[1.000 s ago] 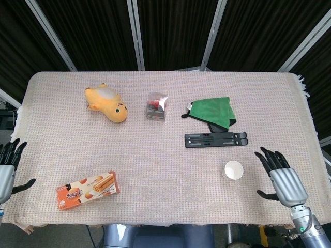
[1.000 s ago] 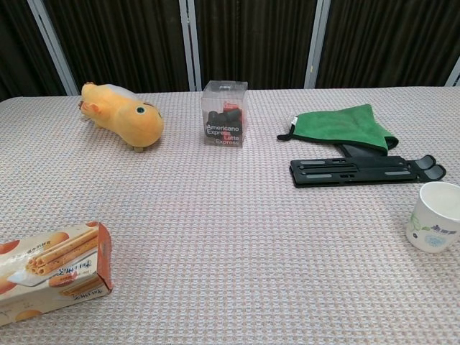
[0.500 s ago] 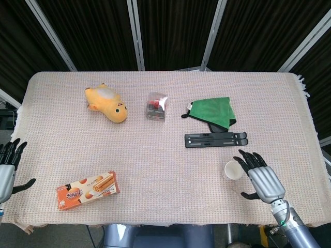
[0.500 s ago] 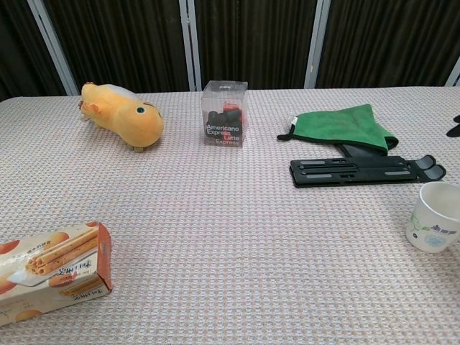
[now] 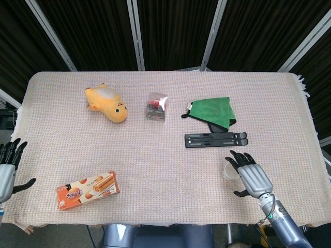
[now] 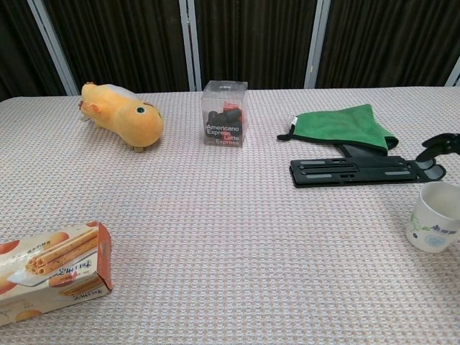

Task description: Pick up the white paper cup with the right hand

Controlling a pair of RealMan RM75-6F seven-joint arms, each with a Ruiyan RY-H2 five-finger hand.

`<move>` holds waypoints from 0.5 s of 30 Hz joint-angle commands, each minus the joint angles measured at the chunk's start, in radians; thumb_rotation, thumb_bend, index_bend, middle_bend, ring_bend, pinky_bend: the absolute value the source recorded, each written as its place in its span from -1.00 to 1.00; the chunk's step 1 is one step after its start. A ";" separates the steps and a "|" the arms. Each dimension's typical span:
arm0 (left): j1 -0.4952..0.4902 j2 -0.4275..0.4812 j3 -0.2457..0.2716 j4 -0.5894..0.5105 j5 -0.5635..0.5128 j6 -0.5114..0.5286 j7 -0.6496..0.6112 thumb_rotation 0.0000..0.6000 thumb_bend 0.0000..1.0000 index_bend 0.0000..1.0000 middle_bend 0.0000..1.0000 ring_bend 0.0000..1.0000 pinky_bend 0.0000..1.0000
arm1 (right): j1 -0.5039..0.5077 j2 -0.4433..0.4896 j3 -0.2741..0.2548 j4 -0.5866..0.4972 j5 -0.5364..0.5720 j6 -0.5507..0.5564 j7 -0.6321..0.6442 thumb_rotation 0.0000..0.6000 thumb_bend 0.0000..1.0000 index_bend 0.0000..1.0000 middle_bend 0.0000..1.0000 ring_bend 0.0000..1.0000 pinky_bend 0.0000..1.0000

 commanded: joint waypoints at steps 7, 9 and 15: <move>-0.002 -0.001 -0.001 -0.004 -0.003 -0.002 0.008 1.00 -1.00 -1.00 -1.00 -1.00 -1.00 | 0.052 -0.052 0.013 0.048 0.112 -0.035 -0.059 1.00 -0.82 -0.58 -0.92 -1.00 -1.00; -0.002 0.000 -0.001 -0.004 -0.003 -0.003 0.008 1.00 -1.00 -1.00 -1.00 -1.00 -1.00 | 0.063 -0.062 0.017 0.059 0.133 -0.037 -0.070 1.00 -0.81 -0.56 -0.91 -1.00 -1.00; -0.003 0.001 -0.001 -0.004 -0.004 -0.005 0.006 1.00 -1.00 -1.00 -1.00 -1.00 -1.00 | 0.093 -0.090 0.025 0.093 0.203 -0.047 -0.094 1.00 -0.81 -0.55 -0.90 -1.00 -1.00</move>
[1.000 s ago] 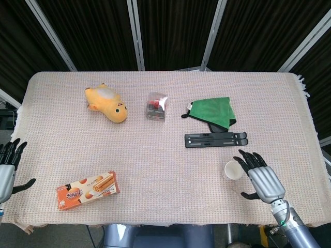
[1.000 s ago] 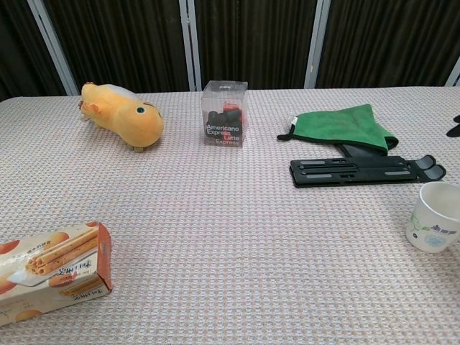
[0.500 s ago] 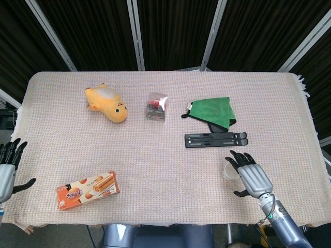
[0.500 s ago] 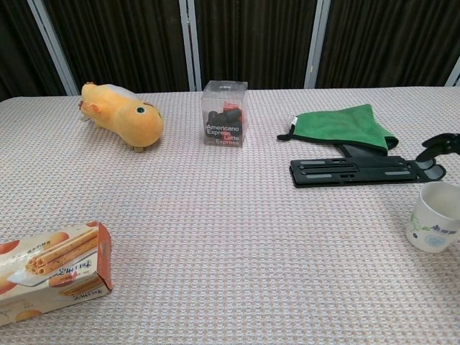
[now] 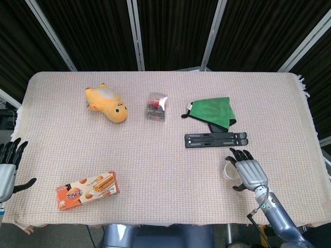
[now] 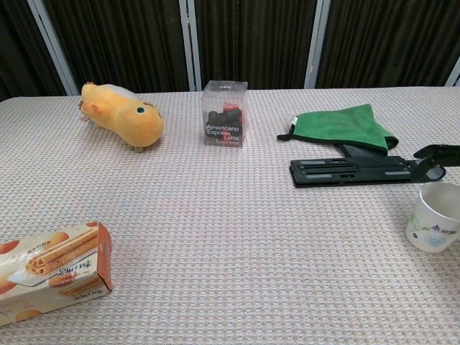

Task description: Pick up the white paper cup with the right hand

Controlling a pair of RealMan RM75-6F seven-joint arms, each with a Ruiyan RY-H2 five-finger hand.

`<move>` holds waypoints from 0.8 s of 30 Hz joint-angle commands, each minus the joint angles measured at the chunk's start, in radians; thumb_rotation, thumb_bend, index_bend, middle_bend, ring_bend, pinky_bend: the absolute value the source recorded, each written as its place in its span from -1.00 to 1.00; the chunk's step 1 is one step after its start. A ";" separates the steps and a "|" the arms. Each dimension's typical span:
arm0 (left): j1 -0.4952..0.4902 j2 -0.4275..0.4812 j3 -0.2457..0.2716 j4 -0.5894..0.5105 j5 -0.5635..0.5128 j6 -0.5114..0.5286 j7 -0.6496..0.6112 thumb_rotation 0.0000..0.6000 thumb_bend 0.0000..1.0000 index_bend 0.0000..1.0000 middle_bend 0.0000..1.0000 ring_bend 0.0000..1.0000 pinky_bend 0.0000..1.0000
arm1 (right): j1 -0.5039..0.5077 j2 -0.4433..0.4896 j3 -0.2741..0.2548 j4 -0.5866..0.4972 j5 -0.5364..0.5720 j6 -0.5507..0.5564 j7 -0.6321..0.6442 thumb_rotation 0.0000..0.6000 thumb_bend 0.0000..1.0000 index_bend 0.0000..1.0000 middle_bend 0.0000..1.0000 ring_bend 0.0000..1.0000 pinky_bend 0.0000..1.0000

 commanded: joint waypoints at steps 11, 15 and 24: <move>-0.006 0.002 -0.003 -0.006 -0.007 -0.010 0.008 1.00 -1.00 -1.00 -1.00 -1.00 -1.00 | 0.036 -0.065 0.007 0.059 0.068 0.023 -0.022 1.00 -0.63 -0.06 -0.54 -1.00 -0.97; -0.008 0.002 -0.004 -0.009 -0.010 -0.013 0.013 1.00 -1.00 -1.00 -1.00 -1.00 -1.00 | 0.035 -0.079 0.013 0.064 0.037 0.051 -0.006 1.00 -0.60 0.04 -0.44 -1.00 -0.92; -0.009 0.005 -0.003 -0.011 -0.010 -0.015 0.010 1.00 -1.00 -1.00 -1.00 -1.00 -1.00 | 0.039 -0.086 0.017 0.060 0.025 0.079 -0.001 1.00 -0.60 0.14 -0.39 -0.99 -0.90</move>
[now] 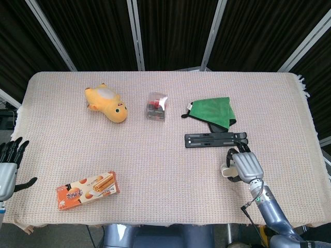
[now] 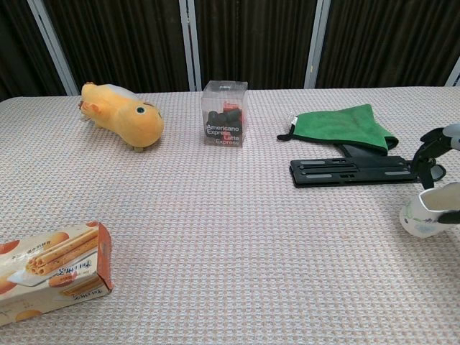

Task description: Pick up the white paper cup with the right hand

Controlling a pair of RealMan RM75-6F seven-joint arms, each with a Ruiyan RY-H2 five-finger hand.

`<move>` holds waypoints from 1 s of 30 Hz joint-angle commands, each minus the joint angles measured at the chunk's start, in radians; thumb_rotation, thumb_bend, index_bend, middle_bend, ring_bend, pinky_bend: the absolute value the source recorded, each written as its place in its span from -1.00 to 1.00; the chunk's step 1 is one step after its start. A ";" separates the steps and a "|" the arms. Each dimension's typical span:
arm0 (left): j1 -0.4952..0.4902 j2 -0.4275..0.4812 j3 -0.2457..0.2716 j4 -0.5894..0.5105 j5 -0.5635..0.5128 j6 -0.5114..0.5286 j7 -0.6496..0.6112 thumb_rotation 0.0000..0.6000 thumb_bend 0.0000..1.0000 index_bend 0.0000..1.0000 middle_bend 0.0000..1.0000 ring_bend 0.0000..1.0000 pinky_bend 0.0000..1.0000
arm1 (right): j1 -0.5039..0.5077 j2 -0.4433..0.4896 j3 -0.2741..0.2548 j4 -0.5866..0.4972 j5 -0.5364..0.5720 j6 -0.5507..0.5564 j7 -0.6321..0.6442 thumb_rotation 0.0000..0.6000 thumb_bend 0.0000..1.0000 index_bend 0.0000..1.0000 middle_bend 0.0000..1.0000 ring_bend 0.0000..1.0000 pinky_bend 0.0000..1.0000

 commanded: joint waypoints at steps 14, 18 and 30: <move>-0.001 -0.001 0.000 -0.002 -0.003 0.000 0.007 1.00 -1.00 -1.00 -1.00 -1.00 -1.00 | 0.026 0.010 0.068 -0.052 0.044 -0.023 0.132 1.00 -0.60 0.15 -0.39 -1.00 -0.91; -0.001 -0.001 0.000 -0.002 -0.003 0.000 0.006 1.00 -1.00 -1.00 -1.00 -1.00 -1.00 | 0.038 -0.001 0.067 -0.040 0.068 -0.056 0.155 1.00 -0.60 0.14 -0.39 -1.00 -0.93; -0.002 -0.001 0.000 -0.003 -0.004 -0.001 0.007 1.00 -1.00 -1.00 -1.00 -1.00 -1.00 | 0.014 0.036 0.038 -0.056 -0.024 -0.030 0.207 1.00 -0.60 0.14 -0.39 -1.00 -1.00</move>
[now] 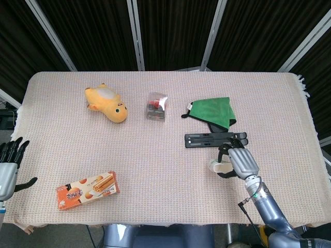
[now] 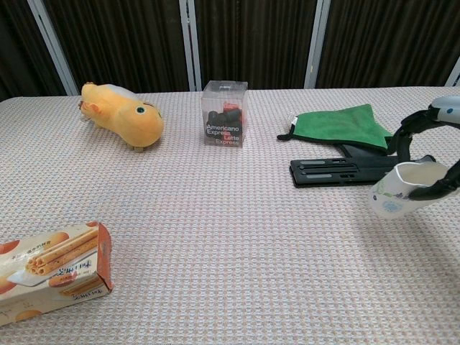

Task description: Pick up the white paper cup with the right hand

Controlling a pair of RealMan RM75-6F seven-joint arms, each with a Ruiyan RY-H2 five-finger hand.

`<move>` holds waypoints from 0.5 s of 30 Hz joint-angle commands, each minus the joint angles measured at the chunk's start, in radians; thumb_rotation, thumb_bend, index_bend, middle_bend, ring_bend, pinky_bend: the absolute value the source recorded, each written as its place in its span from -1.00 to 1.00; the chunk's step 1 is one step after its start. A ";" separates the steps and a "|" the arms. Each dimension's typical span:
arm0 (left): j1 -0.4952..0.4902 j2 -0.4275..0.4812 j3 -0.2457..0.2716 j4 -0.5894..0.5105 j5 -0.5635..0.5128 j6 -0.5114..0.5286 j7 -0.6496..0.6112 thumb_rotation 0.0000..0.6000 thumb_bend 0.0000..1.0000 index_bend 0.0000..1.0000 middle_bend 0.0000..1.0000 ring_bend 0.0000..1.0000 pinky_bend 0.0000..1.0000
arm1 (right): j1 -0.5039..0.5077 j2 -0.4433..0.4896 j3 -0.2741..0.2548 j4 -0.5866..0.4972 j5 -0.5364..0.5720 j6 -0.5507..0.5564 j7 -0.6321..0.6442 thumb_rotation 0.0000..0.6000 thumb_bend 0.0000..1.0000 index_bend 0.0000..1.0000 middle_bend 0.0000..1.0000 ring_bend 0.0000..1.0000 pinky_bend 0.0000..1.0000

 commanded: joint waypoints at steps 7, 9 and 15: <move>-0.001 0.001 0.000 0.000 -0.001 -0.002 -0.002 1.00 -1.00 -1.00 -1.00 -1.00 -1.00 | -0.002 0.001 -0.034 0.028 -0.012 -0.031 0.020 1.00 -0.60 0.14 -0.39 -1.00 -1.00; -0.001 0.001 0.000 0.001 0.000 -0.002 -0.002 1.00 -1.00 -1.00 -1.00 -1.00 -1.00 | -0.002 -0.005 -0.041 0.033 -0.010 -0.035 0.018 1.00 -0.60 0.14 -0.39 -1.00 -1.00; -0.002 -0.001 0.000 0.000 0.000 0.000 0.004 1.00 -1.00 -1.00 -1.00 -1.00 -1.00 | 0.002 -0.028 -0.041 0.051 0.003 -0.043 0.033 1.00 -0.60 0.14 -0.39 -1.00 -1.00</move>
